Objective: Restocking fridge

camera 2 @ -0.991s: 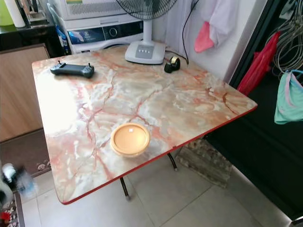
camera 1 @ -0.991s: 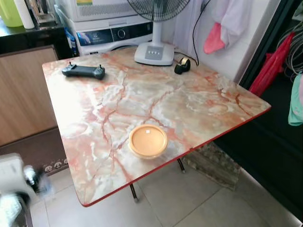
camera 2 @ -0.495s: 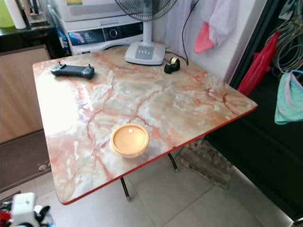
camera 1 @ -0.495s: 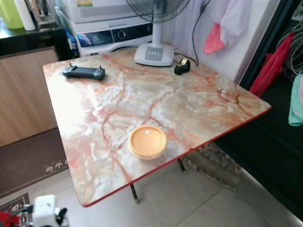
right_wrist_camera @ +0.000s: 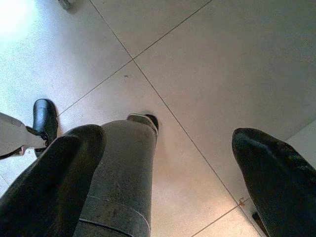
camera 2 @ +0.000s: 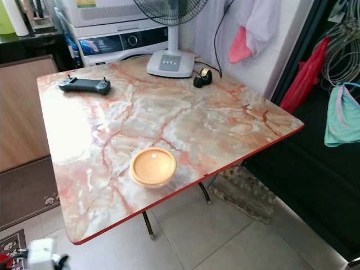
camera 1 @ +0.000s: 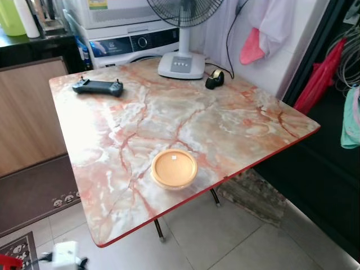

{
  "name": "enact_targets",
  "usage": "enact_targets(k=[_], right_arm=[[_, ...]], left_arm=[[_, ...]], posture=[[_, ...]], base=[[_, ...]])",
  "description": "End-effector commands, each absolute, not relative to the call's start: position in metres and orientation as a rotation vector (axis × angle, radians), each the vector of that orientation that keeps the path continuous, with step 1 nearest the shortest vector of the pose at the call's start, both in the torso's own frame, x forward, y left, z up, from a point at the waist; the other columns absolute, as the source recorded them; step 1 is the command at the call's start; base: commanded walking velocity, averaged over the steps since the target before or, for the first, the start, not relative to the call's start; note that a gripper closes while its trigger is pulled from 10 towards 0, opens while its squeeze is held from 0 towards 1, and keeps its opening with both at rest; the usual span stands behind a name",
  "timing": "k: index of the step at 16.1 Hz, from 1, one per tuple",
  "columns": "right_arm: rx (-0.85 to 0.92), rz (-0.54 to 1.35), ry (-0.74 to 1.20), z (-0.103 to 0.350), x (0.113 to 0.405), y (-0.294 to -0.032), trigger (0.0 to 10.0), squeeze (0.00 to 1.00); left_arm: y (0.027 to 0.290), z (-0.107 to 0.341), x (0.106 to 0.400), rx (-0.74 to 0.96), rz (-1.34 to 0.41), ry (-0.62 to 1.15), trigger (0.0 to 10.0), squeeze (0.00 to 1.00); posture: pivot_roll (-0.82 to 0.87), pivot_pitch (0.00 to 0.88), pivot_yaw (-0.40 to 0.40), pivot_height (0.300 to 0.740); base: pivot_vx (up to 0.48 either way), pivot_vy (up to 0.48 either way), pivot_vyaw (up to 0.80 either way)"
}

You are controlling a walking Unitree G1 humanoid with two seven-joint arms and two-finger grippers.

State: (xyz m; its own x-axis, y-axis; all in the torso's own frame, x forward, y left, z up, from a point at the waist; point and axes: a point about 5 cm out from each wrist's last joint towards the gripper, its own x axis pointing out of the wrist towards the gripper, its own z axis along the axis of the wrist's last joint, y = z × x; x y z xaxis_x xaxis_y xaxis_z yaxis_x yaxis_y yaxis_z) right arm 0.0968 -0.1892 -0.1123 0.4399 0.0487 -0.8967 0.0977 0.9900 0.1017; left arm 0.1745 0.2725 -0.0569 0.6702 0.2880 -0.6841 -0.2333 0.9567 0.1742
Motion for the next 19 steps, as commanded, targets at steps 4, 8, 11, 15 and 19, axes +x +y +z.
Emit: enact_targets(k=[4, 8, 11, 15, 19], right_arm=[[0.179, -0.063, 1.118, -0.113, 0.094, -0.19, 10.0, 0.0], [0.105, 0.012, 1.128, -0.112, 0.095, -0.191, 10.0, 0.0], [0.11, 0.015, 1.103, -0.112, 0.096, -0.19, 10.0, 0.0], [0.175, -0.075, 1.055, -0.111, 0.097, -0.192, 10.0, 0.0], [0.195, -0.096, 1.047, -0.111, 0.097, -0.192, 10.0, 0.0]], left_arm=[[0.256, -0.074, 0.163, 0.137, 0.198, 0.906, 10.0, 0.0], [0.256, -0.078, 0.157, 0.15, 0.217, 0.925, 10.0, 0.0], [0.261, -0.078, 0.154, 0.135, 0.259, 0.929, 10.0, 0.0], [0.263, -0.078, 0.152, 0.132, 0.275, 0.933, 10.0, 0.0], [0.263, -0.078, 0.151, 0.131, 0.278, 0.934, 10.0, 0.0]], posture=[[0.13, 0.0, -0.037, 0.74], [0.12, 0.0, -0.022, 0.74], [0.09, 0.0, -0.013, 0.74], [0.08, 0.0, -0.015, 0.74], [0.08, 0.0, -0.015, 0.74]], base=[[0.0, 0.0, 0.0], [0.0, 0.0, 0.0], [0.0, 0.0, 0.0], [0.0, 0.0, 0.0], [0.0, 0.0, 0.0]])
